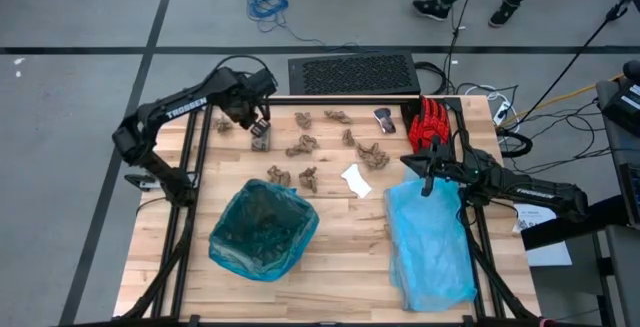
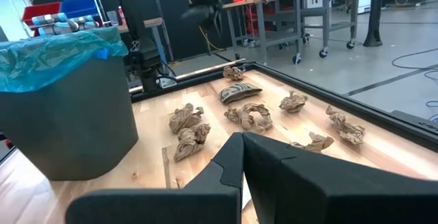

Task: Place trash/remove bag and relplace
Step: Put the brown napkin into the trash bin

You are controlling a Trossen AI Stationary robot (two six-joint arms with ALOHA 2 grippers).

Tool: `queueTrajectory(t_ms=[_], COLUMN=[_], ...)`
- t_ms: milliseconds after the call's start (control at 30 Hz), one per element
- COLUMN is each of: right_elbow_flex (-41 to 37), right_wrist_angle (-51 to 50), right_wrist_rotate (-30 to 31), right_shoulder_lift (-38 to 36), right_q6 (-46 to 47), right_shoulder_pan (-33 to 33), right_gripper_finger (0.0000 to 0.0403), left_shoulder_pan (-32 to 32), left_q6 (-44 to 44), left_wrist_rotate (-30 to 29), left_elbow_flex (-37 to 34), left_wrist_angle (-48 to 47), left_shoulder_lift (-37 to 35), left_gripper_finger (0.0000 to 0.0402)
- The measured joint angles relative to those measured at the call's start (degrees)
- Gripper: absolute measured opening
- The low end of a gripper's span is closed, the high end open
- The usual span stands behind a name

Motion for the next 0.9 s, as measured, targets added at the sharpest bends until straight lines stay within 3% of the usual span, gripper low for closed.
queueTrajectory(t_ms=[300,500,733,900], right_elbow_flex=[0.0,0.0,0.0,0.0], right_wrist_angle=[-0.13,-0.16,-0.14,-0.1], right_wrist_rotate=[-0.6,-0.67,-0.64,-0.64], right_shoulder_lift=[-0.01,0.57,2.03,2.59], right_q6=[0.0,0.0,1.11,1.44], right_shoulder_pan=[0.0,0.0,0.0,0.0], right_gripper_finger=[0.0001,0.0028,0.0071,0.0088], left_shoulder_pan=[5.01,8.72,13.38,16.9], left_q6=[1.6,1.45,1.47,2.31], left_wrist_rotate=[0.42,1.32,-4.09,-4.28], left_elbow_flex=[-11.69,-18.48,-21.84,-21.93], left_wrist_angle=[7.0,15.16,19.9,25.07], left_shoulder_lift=[-0.04,-0.05,-0.05,0.06], left_gripper_finger=[0.012,0.0121,0.0121,0.0121])
